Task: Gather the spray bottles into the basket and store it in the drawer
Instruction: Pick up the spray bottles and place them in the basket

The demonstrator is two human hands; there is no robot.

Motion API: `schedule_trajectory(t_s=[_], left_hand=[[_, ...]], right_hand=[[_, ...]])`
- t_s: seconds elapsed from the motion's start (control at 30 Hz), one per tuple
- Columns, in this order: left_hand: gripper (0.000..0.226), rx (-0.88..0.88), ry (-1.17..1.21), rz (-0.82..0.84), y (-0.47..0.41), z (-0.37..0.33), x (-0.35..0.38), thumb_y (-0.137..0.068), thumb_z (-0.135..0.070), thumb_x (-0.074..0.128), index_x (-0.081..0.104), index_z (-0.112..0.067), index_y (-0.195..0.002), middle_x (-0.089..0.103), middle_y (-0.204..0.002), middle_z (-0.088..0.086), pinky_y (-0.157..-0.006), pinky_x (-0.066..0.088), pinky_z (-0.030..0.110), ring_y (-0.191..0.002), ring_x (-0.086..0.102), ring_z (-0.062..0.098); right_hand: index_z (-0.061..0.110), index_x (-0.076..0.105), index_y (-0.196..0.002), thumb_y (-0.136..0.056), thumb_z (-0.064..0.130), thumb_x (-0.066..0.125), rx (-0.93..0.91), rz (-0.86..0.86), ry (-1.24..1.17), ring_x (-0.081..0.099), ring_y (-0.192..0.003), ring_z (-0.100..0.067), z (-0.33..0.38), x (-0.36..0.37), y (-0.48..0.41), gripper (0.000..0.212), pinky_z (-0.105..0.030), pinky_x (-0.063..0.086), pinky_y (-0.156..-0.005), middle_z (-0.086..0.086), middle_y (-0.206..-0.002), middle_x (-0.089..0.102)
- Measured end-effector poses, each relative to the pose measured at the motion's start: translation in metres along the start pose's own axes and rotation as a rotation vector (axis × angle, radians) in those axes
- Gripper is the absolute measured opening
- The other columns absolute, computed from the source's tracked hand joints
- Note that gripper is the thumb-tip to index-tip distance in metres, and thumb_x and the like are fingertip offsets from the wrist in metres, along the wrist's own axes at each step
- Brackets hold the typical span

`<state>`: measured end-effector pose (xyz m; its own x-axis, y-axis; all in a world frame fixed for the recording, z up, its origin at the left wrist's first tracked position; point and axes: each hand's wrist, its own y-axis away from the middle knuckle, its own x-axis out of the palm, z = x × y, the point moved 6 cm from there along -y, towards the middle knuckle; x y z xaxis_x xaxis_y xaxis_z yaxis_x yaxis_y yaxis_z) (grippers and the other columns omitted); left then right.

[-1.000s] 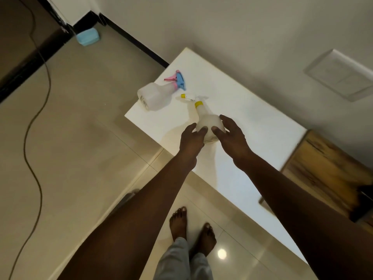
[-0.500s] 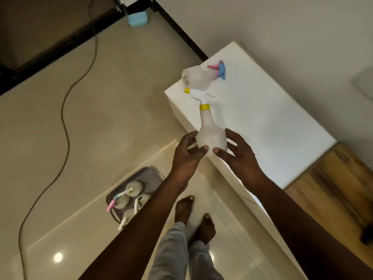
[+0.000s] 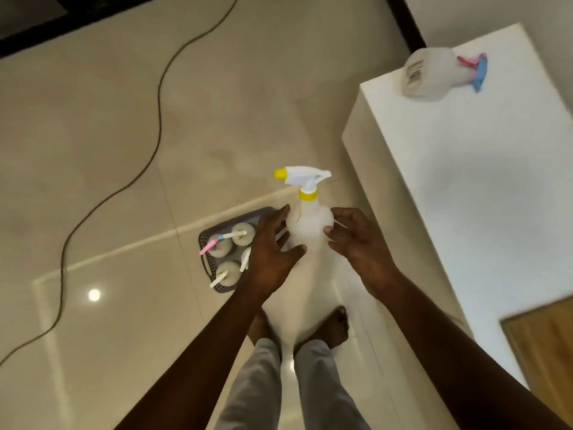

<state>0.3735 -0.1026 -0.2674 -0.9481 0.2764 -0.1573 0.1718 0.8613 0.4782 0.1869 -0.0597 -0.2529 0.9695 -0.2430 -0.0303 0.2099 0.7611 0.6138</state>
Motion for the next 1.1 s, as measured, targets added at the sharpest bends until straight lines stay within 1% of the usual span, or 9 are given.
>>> schedule_trajectory(t_s=[0.1,0.2,0.3,0.37,0.5,0.6,0.73,0.87,1.1], left_hand=[[0.081,0.058,-0.075,-0.038,-0.006,0.026,-0.019,-0.073,0.011,0.083,0.051,-0.004,-0.146,0.051,-0.143,0.005,-0.112,0.051,0.028,-0.133,0.059,0.015],[0.071,0.027,-0.085,-0.074,-0.018,0.065,-0.043,-0.077,0.017,0.074,0.054,-0.004,-0.142,0.053,-0.133,-0.003,-0.106,0.052,0.022,-0.127,0.060,0.011],[0.055,-0.034,-0.111,-0.108,-0.048,0.098,-0.064,-0.080,0.025,0.059,0.060,0.008,-0.132,0.064,-0.133,0.015,-0.105,0.055,0.028,-0.126,0.065,0.029],[0.049,-0.082,-0.128,-0.083,-0.079,0.121,-0.077,-0.082,0.026,0.058,0.064,0.011,-0.128,0.067,-0.132,0.024,-0.097,0.057,0.019,-0.124,0.066,0.034],[0.057,-0.161,-0.114,0.103,-0.129,0.147,-0.092,-0.083,0.028,0.057,0.063,0.002,-0.133,0.070,-0.115,0.010,-0.074,0.056,0.011,-0.088,0.073,0.005],[0.038,-0.336,-0.047,0.152,-0.171,0.181,-0.098,-0.091,0.017,0.058,0.068,0.006,-0.127,0.076,-0.091,0.007,-0.075,0.061,0.023,-0.073,0.072,0.006],[0.033,-0.365,-0.213,0.229,-0.212,0.218,-0.101,-0.089,0.012,0.065,0.070,0.010,-0.121,0.071,-0.096,0.013,-0.067,0.061,0.019,-0.068,0.070,0.003],[0.034,-0.376,-0.375,0.290,-0.238,0.253,-0.100,-0.089,0.007,0.070,0.070,0.009,-0.123,0.070,-0.121,0.032,-0.101,0.057,0.047,-0.095,0.064,0.026],[0.037,-0.320,-0.560,0.377,-0.273,0.284,-0.091,-0.086,0.005,0.076,0.072,0.006,-0.122,0.071,-0.123,0.028,-0.105,0.056,0.048,-0.098,0.064,0.026]], right_hand=[[0.015,0.062,-0.122,-0.096,0.021,0.071,0.059,-0.008,-0.042,0.067,-0.121,-0.025,-0.022,0.029,-0.017,0.028,-0.058,0.055,-0.103,-0.004,-0.129,0.069],[0.010,0.058,-0.129,-0.096,0.011,0.070,0.115,0.013,-0.063,0.063,-0.127,-0.032,-0.057,0.065,-0.039,0.035,-0.058,0.053,-0.105,-0.010,-0.134,0.065],[0.006,0.057,-0.139,-0.096,0.002,0.067,0.111,0.027,-0.074,0.059,-0.133,-0.034,-0.088,0.092,-0.067,0.044,-0.055,0.049,-0.111,-0.014,-0.141,0.063],[0.005,0.055,-0.143,-0.097,-0.003,0.064,0.115,0.038,-0.051,0.058,-0.135,-0.034,-0.110,0.106,-0.086,0.048,-0.055,0.046,-0.114,-0.016,-0.144,0.061],[0.002,0.050,-0.147,-0.096,-0.011,0.059,0.114,0.022,-0.035,0.054,-0.139,-0.034,-0.149,0.126,-0.123,0.053,-0.058,0.043,-0.116,-0.020,-0.149,0.056],[0.004,0.052,-0.147,-0.092,-0.013,0.062,0.119,0.004,0.005,0.055,-0.138,-0.030,-0.177,0.138,-0.153,0.058,-0.056,0.046,-0.114,-0.015,-0.148,0.057],[0.003,0.053,-0.144,-0.085,-0.015,0.069,0.103,-0.053,0.076,0.055,-0.138,-0.029,-0.218,0.151,-0.188,0.064,-0.051,0.048,-0.113,-0.014,-0.147,0.058],[-0.001,0.055,-0.140,-0.080,-0.011,0.076,0.013,-0.112,0.219,0.055,-0.136,-0.031,-0.252,0.168,-0.213,0.065,-0.049,0.046,-0.115,-0.016,-0.143,0.060],[-0.006,0.055,-0.139,-0.082,-0.006,0.078,-0.084,-0.239,0.319,0.058,-0.134,-0.034,-0.287,0.191,-0.235,0.061,-0.044,0.047,-0.114,-0.021,-0.140,0.062]])
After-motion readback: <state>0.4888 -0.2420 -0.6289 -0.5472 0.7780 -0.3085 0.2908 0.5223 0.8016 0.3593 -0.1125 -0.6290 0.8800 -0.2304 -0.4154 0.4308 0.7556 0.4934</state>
